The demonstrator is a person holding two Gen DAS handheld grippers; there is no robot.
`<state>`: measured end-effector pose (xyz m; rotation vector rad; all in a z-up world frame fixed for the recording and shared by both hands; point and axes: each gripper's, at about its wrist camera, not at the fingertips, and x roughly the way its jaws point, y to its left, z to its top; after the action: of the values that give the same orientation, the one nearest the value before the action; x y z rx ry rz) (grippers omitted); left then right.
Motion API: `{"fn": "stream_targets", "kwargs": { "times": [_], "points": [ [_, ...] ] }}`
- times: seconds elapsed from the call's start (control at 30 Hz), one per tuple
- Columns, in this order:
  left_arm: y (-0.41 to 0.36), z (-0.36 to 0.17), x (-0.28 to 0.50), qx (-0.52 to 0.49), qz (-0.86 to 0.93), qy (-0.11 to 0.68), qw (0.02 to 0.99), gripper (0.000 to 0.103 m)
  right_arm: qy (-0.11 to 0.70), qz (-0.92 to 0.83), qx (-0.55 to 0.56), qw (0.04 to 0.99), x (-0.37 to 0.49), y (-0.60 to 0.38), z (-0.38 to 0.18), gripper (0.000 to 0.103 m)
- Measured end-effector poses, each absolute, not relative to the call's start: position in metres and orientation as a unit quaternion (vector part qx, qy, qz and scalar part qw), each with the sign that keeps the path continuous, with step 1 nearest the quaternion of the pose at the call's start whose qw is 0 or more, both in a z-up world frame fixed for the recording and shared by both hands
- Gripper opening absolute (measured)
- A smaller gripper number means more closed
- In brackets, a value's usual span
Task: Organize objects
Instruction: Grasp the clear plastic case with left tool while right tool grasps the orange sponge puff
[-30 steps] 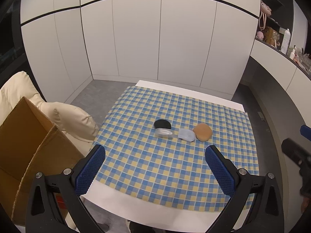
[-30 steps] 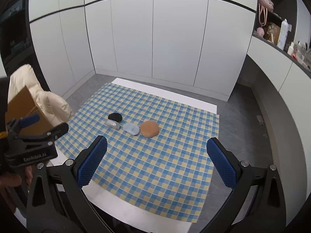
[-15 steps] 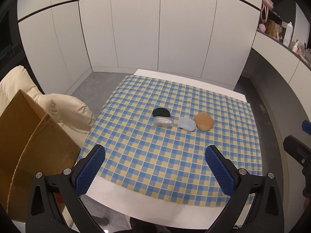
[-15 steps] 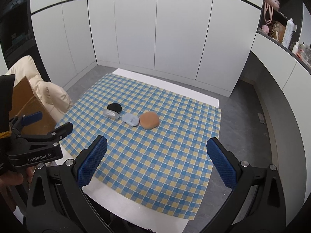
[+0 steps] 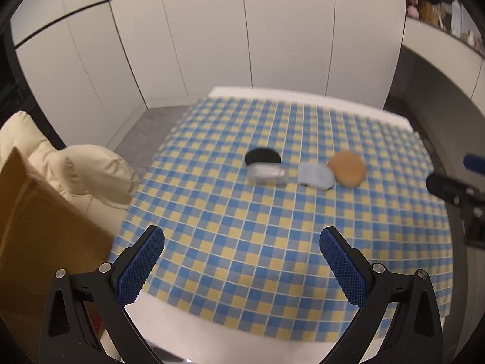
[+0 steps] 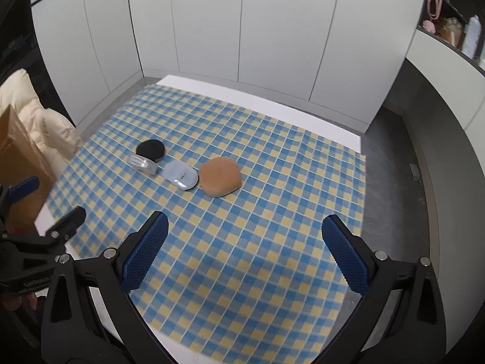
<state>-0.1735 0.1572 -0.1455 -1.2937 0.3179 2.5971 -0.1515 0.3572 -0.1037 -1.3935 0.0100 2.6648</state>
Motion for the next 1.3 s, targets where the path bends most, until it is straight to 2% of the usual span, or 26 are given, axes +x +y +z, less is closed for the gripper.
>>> {"fn": "stream_targets", "kwargs": {
  "times": [0.17,0.27,0.4,0.5,0.7,0.87,0.93,1.07,1.2,1.27,1.3],
  "points": [
    [0.167,-0.172,-0.194,-0.439,0.882,0.116,0.123,0.102,-0.008,0.881,-0.47,0.055,-0.178,0.359,-0.138,0.101],
    [0.169,-0.187,-0.209,-0.439,0.884,0.101,0.128,0.102,-0.022,0.873,-0.484,0.047,-0.188,0.358,-0.165,0.096],
    [0.175,-0.205,-0.226,-0.439,0.885,0.088,0.127,0.102,0.001,0.868,-0.494,0.046,-0.199,0.363,-0.193,0.096],
    [0.176,-0.217,-0.241,-0.455,0.88,0.065,0.121,0.102,0.012,0.867,-0.497,0.043,-0.209,0.364,-0.209,0.09],
    [0.179,-0.234,-0.26,-0.459,0.88,0.046,0.113,0.101,0.012,0.865,-0.499,0.05,-0.227,0.363,-0.231,0.085],
    [0.183,-0.24,-0.27,-0.451,0.884,0.042,0.115,0.099,0.02,0.874,-0.483,0.042,-0.239,0.365,-0.233,0.085],
    [0.185,-0.242,-0.272,-0.451,0.883,0.042,0.121,0.093,0.017,0.877,-0.479,0.039,-0.244,0.364,-0.233,0.085],
    [0.19,-0.246,-0.278,-0.448,0.884,0.056,0.12,0.089,0.015,0.881,-0.472,0.037,-0.252,0.364,-0.234,0.085],
    [0.196,-0.245,-0.28,-0.44,0.886,0.067,0.133,0.07,0.015,0.885,-0.465,0.035,-0.26,0.363,-0.232,0.084],
    [0.198,-0.245,-0.281,-0.439,0.885,0.07,0.138,0.06,0.013,0.885,-0.463,0.033,-0.264,0.362,-0.231,0.077],
    [0.2,-0.244,-0.281,-0.44,0.884,0.072,0.138,0.059,0.011,0.886,-0.463,0.031,-0.266,0.361,-0.229,0.069]
  ]
}}
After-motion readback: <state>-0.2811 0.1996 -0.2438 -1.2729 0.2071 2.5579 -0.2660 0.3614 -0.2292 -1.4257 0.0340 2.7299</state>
